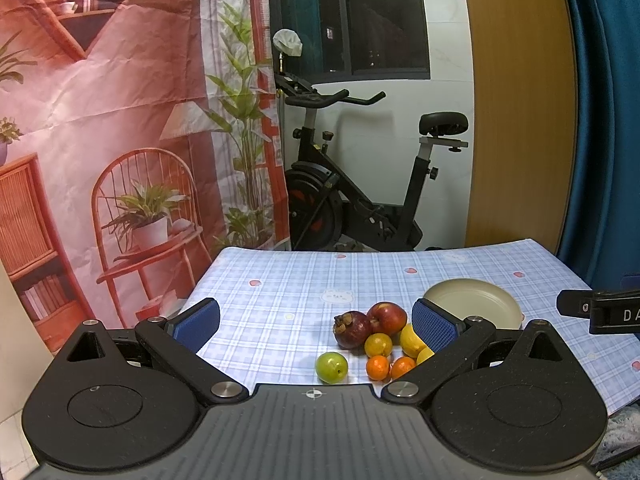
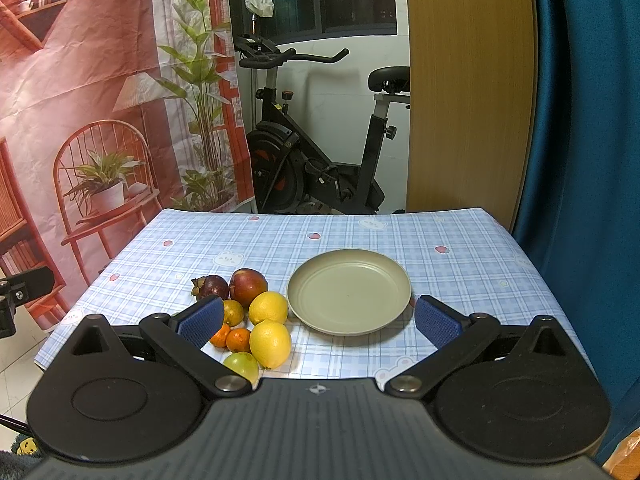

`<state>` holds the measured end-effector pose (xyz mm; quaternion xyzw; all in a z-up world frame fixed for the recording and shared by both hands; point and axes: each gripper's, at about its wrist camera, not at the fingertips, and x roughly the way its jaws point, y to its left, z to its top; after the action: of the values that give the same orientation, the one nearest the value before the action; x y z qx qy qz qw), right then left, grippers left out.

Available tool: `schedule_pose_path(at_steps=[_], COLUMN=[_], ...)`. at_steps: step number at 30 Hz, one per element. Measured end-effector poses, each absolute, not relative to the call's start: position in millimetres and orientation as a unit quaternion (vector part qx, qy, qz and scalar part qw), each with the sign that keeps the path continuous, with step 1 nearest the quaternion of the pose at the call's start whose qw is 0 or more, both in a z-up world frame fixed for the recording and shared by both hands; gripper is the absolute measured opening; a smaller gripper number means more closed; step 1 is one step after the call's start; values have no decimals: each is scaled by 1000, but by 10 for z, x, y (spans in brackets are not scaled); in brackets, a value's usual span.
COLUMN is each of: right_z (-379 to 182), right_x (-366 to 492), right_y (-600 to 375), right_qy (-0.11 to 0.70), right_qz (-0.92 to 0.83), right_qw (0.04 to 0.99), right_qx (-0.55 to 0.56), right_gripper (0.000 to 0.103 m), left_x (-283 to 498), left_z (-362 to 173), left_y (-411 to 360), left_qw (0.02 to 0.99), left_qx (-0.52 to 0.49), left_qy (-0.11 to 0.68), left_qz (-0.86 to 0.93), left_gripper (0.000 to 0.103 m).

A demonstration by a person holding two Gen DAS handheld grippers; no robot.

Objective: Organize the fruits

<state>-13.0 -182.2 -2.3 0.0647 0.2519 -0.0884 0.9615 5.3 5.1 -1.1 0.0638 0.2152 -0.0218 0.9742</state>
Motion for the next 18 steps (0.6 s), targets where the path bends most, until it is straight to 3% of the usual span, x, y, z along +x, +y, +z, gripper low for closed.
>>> schedule_pose_path(at_steps=[18], right_z=[-33], right_x=[-132], right_y=[-1836], right_qy=[251], right_qz=[-89], right_qw=[962], right_qx=[63], right_gripper=[103], left_x=[86], left_z=[-11], left_y=[99], left_qw=[975], left_qx=[57], left_qy=[215], left_qz=[-26], left_gripper=[103])
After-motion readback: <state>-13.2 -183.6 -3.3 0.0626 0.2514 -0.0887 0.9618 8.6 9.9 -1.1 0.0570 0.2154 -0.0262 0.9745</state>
